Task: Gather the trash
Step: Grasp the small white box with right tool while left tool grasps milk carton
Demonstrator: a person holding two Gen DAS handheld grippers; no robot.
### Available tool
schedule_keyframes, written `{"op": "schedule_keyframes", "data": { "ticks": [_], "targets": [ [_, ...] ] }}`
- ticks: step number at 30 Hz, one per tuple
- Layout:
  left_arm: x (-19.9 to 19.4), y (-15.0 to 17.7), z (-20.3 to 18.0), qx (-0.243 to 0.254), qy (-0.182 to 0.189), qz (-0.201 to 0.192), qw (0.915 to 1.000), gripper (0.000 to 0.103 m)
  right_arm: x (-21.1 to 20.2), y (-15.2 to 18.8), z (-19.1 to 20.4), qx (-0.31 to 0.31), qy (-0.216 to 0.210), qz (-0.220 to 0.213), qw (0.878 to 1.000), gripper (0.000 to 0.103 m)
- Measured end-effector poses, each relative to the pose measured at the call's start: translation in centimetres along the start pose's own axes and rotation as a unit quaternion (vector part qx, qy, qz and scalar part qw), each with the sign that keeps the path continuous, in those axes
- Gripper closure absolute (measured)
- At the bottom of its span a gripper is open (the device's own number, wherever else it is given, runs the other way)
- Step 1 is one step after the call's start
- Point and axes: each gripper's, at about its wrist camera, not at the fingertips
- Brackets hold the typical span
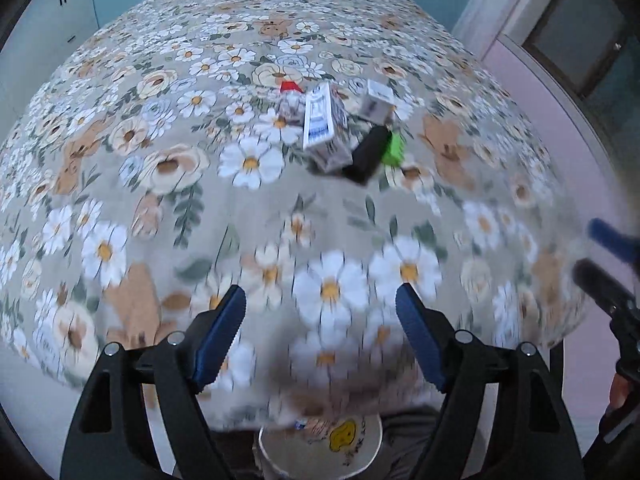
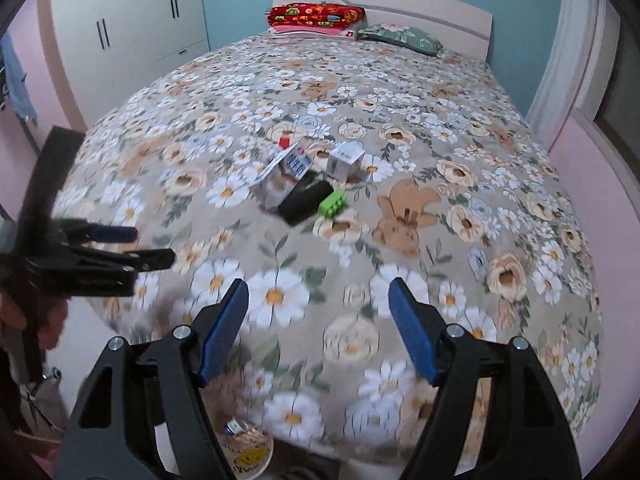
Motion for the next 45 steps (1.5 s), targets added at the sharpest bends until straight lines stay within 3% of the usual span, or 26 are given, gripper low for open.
{"op": "schedule_keyframes", "data": {
  "ticks": [7, 12, 16, 29, 31, 33, 35, 37, 45],
  "targets": [
    [5.0, -6.2, -0.4, -0.020, -0.003, 0.006, 0.9998, 0.024, 5.9, -6.5, -3.6, 0.044, -0.011, 0.020, 0.999, 0.031],
    [8.5, -9.5, -0.7, -0.022, -0.016, 0.009, 0.9996, 0.024, 11.3, -10.6, -6.1, 0.070, 0.005, 0.039, 0.997, 0.031],
    [11.2, -11.5, -0.3, -0.034, -0.006, 0.019, 0.9992, 0.024, 16.3, -13.8, -7.3, 0.091, 0.012, 0.058, 0.994, 0.031],
    [17.0, -15.2, -0.3, -0.026, 0.011, 0.023, 0.9993, 0.022, 30.3, -18.1, -8.6, 0.174, 0.018, 0.130, 0.976, 0.031],
    [17.9, -15.5, -0.5, -0.024, 0.013, 0.030, 0.9992, 0.022, 31.6, -18.0, -8.6, 0.179, 0.018, 0.141, 0.974, 0.034],
    [18.6, -15.6, -0.5, -0.025, 0.011, 0.036, 0.9990, 0.023, 32.6, -17.7, -8.9, 0.186, 0.020, 0.151, 0.971, 0.052],
    [19.0, -15.5, -0.7, -0.017, 0.004, 0.034, 0.9993, 0.035, 33.5, -17.2, -9.4, 0.201, 0.014, 0.163, 0.966, 0.057],
    [19.3, -15.3, -1.1, -0.003, 0.000, 0.033, 0.9995, 0.061, 33.8, -16.9, -9.8, 0.210, 0.007, 0.164, 0.964, 0.058],
    [17.7, -14.7, -1.3, 0.019, -0.021, 0.024, 0.9993, 0.063, 31.3, -16.7, -9.6, 0.188, 0.017, 0.142, 0.972, 0.059]
  ]
}}
Point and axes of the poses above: each gripper's, at about its wrist camera, not at the fingertips, and x roughly the way its jaws point, z to its left, y to its underside, and after that the axes turned 5 degrees about -y, right-handed
